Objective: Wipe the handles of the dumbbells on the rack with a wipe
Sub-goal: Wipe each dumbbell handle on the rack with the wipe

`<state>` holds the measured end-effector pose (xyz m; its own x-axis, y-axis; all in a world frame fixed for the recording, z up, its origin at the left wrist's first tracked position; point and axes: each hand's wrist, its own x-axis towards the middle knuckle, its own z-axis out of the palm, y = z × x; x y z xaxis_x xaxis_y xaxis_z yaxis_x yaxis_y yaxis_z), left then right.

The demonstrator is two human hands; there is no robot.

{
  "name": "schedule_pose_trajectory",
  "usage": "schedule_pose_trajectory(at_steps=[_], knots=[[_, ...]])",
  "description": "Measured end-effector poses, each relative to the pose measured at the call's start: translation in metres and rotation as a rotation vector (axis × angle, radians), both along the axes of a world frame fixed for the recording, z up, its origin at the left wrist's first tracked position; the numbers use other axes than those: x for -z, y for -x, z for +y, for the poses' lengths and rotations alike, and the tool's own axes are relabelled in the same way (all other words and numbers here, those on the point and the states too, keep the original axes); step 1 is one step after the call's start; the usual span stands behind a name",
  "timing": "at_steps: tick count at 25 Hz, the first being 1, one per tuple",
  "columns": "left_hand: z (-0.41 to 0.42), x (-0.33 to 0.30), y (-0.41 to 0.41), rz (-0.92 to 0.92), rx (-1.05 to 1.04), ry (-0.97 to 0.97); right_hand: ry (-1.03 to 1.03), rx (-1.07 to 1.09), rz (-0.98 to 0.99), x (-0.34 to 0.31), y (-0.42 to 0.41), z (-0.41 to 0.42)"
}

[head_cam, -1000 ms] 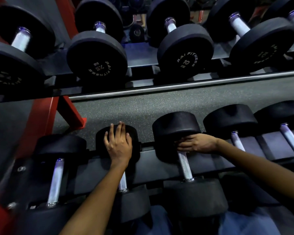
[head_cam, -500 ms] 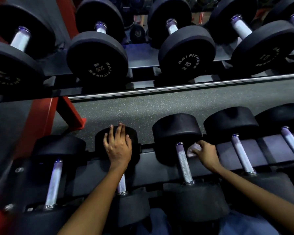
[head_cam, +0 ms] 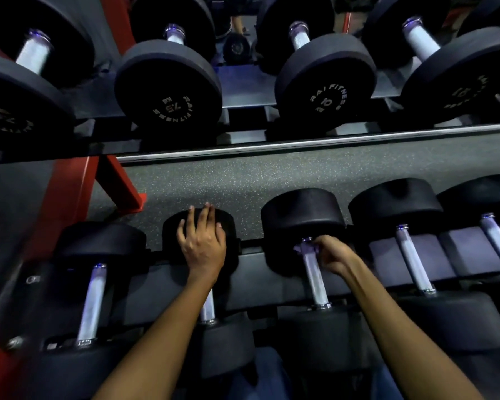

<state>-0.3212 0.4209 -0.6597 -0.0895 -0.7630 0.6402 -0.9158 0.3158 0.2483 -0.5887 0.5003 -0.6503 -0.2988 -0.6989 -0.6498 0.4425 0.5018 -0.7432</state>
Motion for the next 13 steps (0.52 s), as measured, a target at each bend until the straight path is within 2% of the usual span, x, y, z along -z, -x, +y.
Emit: schedule_pose_trajectory(at_steps=[5,7,10,13], knots=[[0.017,-0.014,0.014,0.055,-0.034,-0.097,-0.023,-0.004,0.267,-0.017,-0.003,0.001],[0.031,-0.03,0.05,0.109,0.15,-0.198,-0.004,0.008,0.311,-0.015,-0.005,0.004],[0.044,-0.055,0.116,0.152,0.499,-0.461,0.028,0.048,0.384,-0.004,-0.007,0.011],[0.043,-0.062,0.16,-0.015,0.451,-0.542,0.07,0.012,0.48,-0.021,0.005,0.032]])
